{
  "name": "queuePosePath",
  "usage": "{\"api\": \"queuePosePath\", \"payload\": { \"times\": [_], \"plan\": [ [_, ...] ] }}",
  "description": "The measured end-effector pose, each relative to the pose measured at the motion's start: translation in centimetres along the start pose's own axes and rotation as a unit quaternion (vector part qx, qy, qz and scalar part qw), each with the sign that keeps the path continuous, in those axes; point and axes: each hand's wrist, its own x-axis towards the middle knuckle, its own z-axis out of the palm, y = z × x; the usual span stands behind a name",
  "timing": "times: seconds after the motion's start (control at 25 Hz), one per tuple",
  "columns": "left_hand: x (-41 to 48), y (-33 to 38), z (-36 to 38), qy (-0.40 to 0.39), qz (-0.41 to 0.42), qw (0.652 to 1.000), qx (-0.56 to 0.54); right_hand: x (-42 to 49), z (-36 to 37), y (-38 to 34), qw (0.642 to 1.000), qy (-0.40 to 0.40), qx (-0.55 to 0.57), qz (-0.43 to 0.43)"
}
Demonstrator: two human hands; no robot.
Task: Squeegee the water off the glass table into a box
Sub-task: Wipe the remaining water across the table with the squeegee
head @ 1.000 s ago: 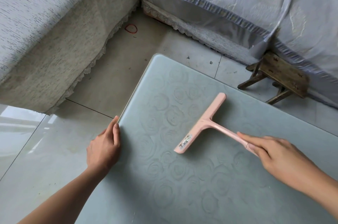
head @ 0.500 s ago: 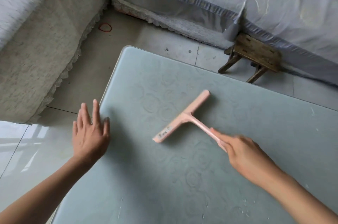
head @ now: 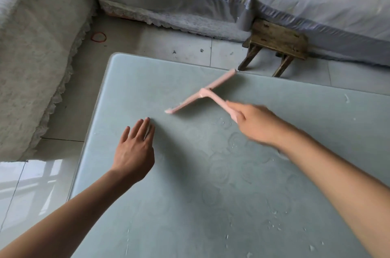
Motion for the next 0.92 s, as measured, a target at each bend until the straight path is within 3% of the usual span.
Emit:
{"api": "queuePosePath", "payload": {
  "times": [0.24, 0.4, 0.48, 0.6, 0.76, 0.92],
  "plan": [
    [1.0, 1.8, -1.2, -0.042, -0.029, 0.999, 0.009, -14.3, 3.6, 4.8, 0.980, -0.077, 0.178, 0.042],
    [1.4, 3.0, -1.7, -0.087, -0.050, 0.994, 0.045, -7.6, -0.1, 3.1, 0.959, 0.006, 0.282, -0.009],
    [1.6, 3.5, -1.6, -0.100, -0.062, 0.991, 0.061, -2.6, -1.9, 2.1, 0.952, 0.032, 0.303, 0.015],
    [2.1, 3.9, -1.5, -0.104, -0.080, 0.990, 0.056, -1.0, -0.5, 2.3, 0.959, 0.060, 0.273, 0.040],
    [1.9, 3.6, -1.3, -0.099, -0.075, 0.991, 0.042, -10.8, 4.7, 6.0, 0.964, 0.025, 0.261, 0.039],
    [1.5, 3.8, -1.3, -0.098, -0.077, 0.992, 0.026, -17.3, 2.9, 6.6, 0.982, -0.003, 0.180, 0.063]
  ]
}}
